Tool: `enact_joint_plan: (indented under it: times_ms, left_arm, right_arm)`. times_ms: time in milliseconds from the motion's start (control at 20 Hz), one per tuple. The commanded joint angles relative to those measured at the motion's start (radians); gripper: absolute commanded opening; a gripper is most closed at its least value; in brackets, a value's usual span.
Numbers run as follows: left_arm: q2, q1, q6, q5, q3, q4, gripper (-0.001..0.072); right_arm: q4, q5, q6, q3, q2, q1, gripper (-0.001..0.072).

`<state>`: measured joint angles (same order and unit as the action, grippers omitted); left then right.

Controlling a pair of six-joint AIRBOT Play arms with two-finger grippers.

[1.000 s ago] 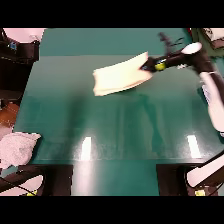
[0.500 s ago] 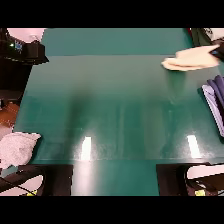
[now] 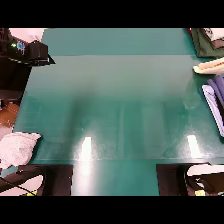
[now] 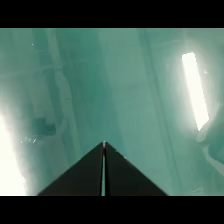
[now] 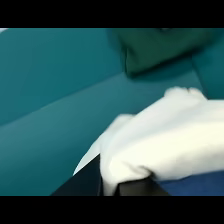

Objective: Fold the shirts.

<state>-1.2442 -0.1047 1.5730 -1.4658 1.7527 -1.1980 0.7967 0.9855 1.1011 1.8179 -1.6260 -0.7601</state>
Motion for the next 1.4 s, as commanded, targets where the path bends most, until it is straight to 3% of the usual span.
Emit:
enact_joint_plan:
  times_ms: [0, 300, 550, 800, 1100, 1150, 1200, 1250, 1350]
  left_arm:
    - [0.001, 0.0, 0.001, -0.01, 0.0, 0.01, 0.0031]
    - [0.001, 0.0, -0.002, -0.011, 0.0, 0.01, 0.0031]
    - [0.001, 0.0, -0.003, -0.012, 0.0, 0.009, 0.0031]
    - [0.001, 0.001, -0.041, -0.012, 0.0, 0.009, 0.0031]
    - [0.001, 0.0, -0.068, -0.011, 0.0, 0.009, 0.0031]
    - [0.001, 0.0, -0.081, -0.011, 0.0, 0.009, 0.0031]
    - [0.001, 0.0, -0.089, -0.011, 0.0, 0.009, 0.0032]
    - [0.001, 0.0, -0.089, -0.011, 0.0, 0.009, 0.0032]
    - [0.001, 0.001, -0.088, -0.011, 0.0, 0.009, 0.0032]
  right_arm:
    - [-0.016, -0.002, -0.029, 0.104, 0.001, -0.015, 0.0016]
    - [0.069, 0.077, -0.017, 0.233, 0.034, -0.015, 0.0016]
    - [0.322, 0.111, 0.066, 0.101, 0.152, -0.019, 0.0017]
    - [0.447, 0.206, 0.123, -0.051, 0.269, -0.086, 0.0019]
    - [0.566, 0.331, 0.303, -0.215, 0.357, -0.24, 0.0025]
    - [0.566, 0.352, 0.313, -0.235, 0.364, -0.264, 0.0097]
    - [0.565, 0.364, 0.314, -0.258, 0.372, -0.286, 0.0299]
    - [0.565, 0.377, 0.314, -0.277, 0.379, -0.304, 0.0457]
    - [0.565, 0.398, 0.336, -0.306, 0.398, -0.332, 0.0481]
